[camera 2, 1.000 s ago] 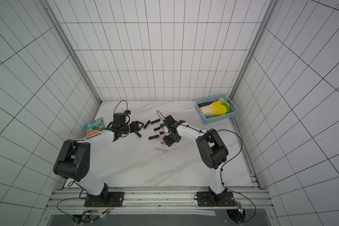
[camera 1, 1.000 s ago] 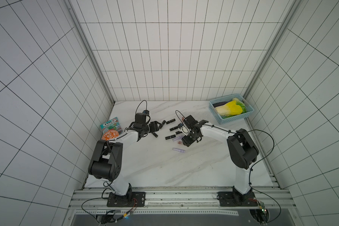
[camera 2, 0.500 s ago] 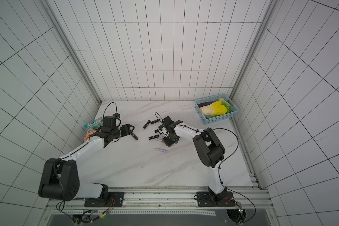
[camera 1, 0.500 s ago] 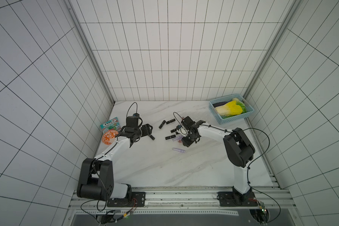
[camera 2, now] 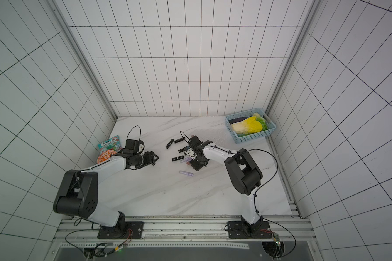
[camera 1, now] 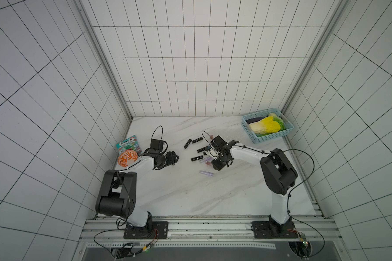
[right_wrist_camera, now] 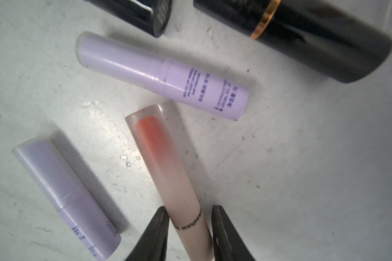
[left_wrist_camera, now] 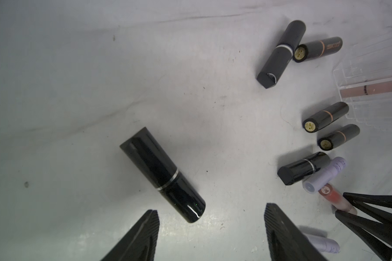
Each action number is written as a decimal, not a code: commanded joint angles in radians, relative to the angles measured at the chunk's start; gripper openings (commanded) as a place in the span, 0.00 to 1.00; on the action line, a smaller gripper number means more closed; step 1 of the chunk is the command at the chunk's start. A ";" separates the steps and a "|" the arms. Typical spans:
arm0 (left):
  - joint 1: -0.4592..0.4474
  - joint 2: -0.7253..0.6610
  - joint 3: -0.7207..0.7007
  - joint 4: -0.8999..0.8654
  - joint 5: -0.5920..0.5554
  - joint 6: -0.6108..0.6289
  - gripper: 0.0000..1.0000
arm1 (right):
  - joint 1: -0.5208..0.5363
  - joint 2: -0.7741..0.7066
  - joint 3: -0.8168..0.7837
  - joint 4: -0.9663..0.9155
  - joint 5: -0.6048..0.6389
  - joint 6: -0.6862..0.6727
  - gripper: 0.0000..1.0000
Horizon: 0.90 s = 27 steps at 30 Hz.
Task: Arrange the lipsticks in the organizer
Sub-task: Adjust the lipstick at the center of the board.
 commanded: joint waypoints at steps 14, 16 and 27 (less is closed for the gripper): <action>-0.018 0.168 0.109 0.035 0.028 0.039 0.52 | 0.024 -0.037 -0.022 -0.036 -0.030 0.014 0.32; -0.022 0.187 0.121 0.035 0.028 0.043 0.49 | 0.025 -0.034 -0.023 -0.036 -0.031 0.016 0.31; -0.024 0.273 0.197 0.020 0.007 0.061 0.57 | 0.027 -0.028 -0.025 -0.038 -0.028 0.017 0.31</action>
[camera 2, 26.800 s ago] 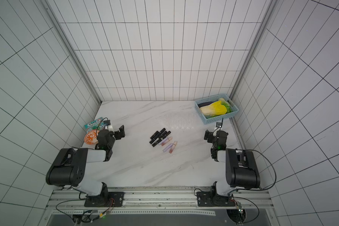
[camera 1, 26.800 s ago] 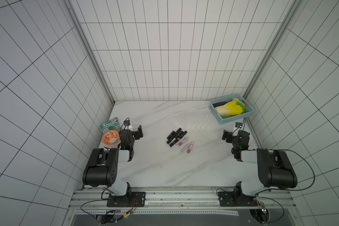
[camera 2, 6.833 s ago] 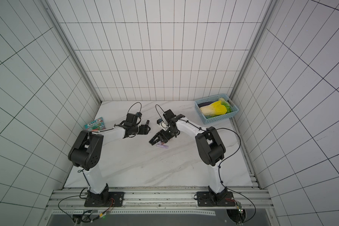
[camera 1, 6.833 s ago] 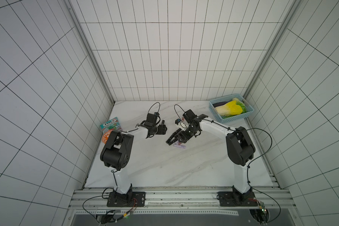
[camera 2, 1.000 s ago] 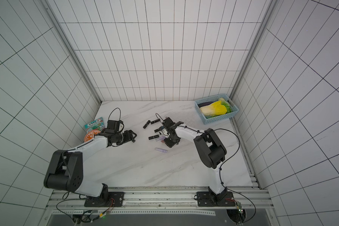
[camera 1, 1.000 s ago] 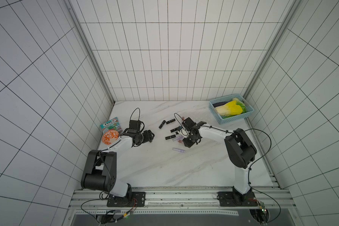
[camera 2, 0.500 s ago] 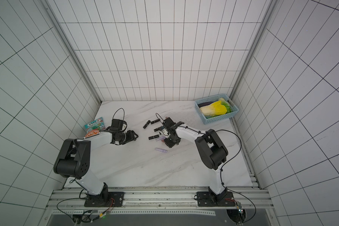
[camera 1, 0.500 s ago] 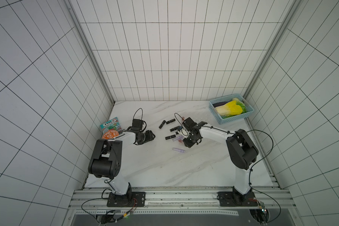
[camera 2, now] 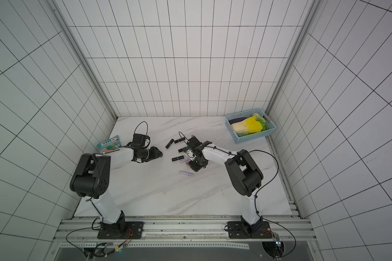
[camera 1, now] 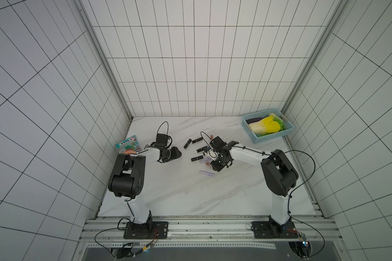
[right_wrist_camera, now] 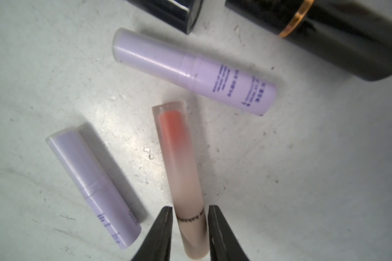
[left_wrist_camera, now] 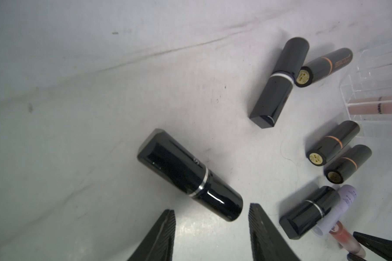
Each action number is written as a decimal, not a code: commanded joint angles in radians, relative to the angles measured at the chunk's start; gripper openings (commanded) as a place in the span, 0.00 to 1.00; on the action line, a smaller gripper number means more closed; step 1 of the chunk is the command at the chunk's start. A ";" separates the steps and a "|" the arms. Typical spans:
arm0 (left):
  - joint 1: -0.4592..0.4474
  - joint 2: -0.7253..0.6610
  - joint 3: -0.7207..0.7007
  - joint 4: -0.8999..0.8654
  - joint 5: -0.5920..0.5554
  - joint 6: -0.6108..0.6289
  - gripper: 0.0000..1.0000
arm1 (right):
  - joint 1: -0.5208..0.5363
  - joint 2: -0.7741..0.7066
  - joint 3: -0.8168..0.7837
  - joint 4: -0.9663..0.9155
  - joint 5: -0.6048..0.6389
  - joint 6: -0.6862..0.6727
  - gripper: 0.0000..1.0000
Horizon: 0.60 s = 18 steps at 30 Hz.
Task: Arrange the lipsticks in the organizer
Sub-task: Adjust the lipstick at the center of the board, then pick up the lipstick at the center of the board.
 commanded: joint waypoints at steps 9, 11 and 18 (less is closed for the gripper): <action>-0.003 -0.155 0.007 0.011 -0.068 -0.007 0.66 | 0.008 0.005 -0.010 -0.028 -0.013 0.010 0.25; -0.002 -0.182 0.016 0.018 -0.072 -0.014 0.66 | 0.008 0.006 -0.010 -0.031 -0.012 0.009 0.22; -0.020 -0.278 -0.077 0.103 -0.014 -0.050 0.66 | 0.009 -0.013 -0.015 -0.038 -0.012 0.015 0.14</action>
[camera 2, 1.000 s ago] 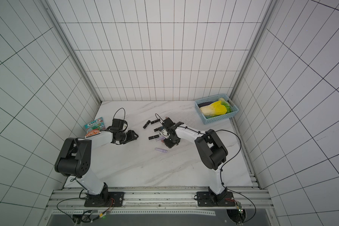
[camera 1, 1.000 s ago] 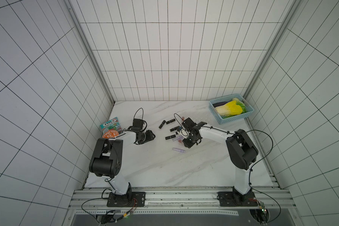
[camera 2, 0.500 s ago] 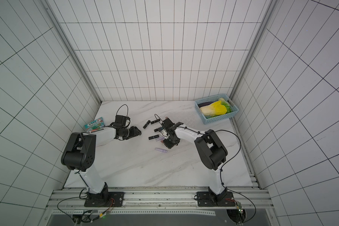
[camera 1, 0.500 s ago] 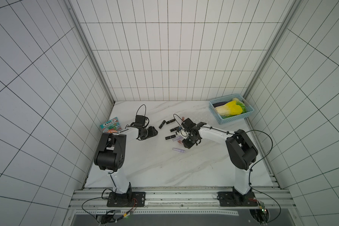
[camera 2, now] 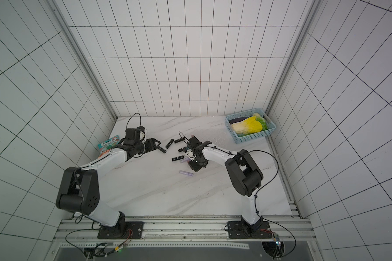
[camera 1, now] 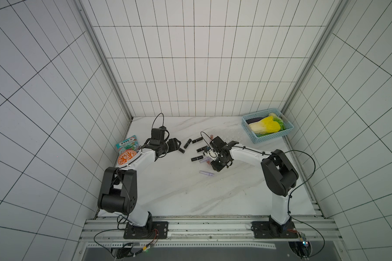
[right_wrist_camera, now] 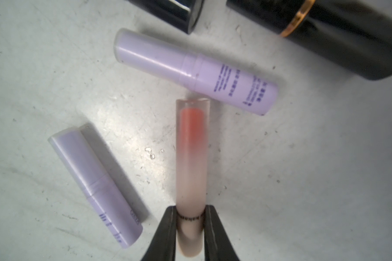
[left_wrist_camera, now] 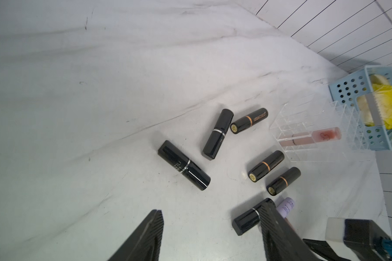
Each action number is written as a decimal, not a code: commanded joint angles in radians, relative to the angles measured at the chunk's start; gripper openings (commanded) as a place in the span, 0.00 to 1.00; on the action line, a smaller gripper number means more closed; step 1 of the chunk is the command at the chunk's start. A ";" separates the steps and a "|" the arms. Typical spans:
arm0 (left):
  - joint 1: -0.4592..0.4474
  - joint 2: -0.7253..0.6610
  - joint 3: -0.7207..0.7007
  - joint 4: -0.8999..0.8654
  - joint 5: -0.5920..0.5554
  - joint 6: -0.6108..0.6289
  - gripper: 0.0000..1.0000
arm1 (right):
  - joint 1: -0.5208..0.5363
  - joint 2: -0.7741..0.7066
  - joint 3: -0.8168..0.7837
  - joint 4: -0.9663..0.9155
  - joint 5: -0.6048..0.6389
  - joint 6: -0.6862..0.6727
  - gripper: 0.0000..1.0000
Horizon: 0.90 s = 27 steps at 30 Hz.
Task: Arrange the lipsticks in the organizer
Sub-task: Pick up the lipstick at the center of the board.
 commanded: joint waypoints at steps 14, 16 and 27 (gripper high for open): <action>-0.046 -0.129 -0.115 0.091 0.078 -0.032 0.66 | 0.027 0.029 0.004 -0.067 0.073 0.028 0.38; -0.047 -0.131 -0.123 0.100 0.087 -0.039 0.66 | 0.031 0.043 0.005 -0.068 0.088 0.032 0.33; -0.052 -0.181 -0.154 0.174 0.290 -0.081 0.65 | 0.035 -0.124 -0.101 -0.048 0.148 0.093 0.13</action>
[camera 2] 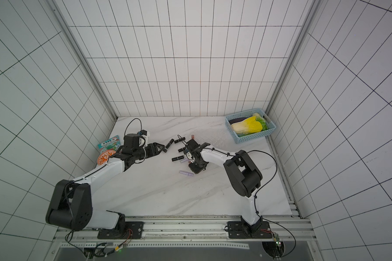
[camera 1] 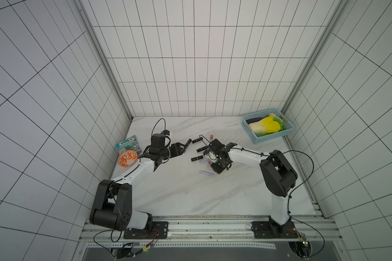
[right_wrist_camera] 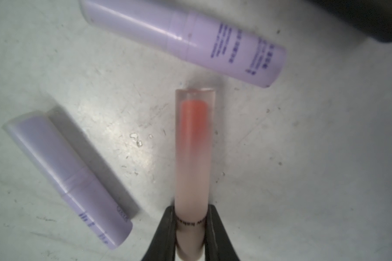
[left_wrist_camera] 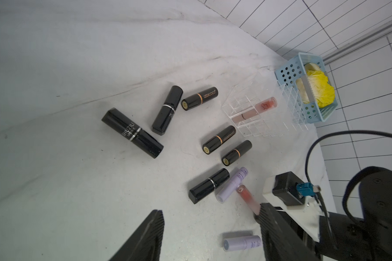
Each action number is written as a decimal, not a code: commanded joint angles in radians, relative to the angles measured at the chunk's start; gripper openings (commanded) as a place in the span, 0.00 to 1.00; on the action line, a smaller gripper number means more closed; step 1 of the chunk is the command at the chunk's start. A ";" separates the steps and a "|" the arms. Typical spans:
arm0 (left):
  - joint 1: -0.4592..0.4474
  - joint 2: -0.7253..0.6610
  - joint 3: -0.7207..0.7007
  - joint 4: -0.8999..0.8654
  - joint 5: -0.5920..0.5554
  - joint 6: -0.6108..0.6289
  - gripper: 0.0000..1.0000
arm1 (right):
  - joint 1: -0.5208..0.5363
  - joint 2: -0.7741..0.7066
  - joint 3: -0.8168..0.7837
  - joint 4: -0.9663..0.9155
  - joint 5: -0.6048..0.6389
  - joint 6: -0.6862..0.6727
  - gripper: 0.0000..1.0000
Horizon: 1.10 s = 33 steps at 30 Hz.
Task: Arrange the lipsticks in the organizer
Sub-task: Pick up the lipstick at the center of the board.
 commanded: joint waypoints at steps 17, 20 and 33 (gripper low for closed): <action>-0.295 0.067 0.091 0.307 0.430 -0.047 0.66 | 0.008 -0.667 -0.235 0.024 -0.313 0.166 0.16; -0.302 0.065 0.084 0.369 0.435 -0.088 0.64 | 0.008 -0.669 -0.234 0.030 -0.337 0.168 0.16; -0.362 0.114 0.117 0.310 0.488 -0.031 0.55 | 0.008 -0.683 -0.234 0.051 -0.337 0.174 0.15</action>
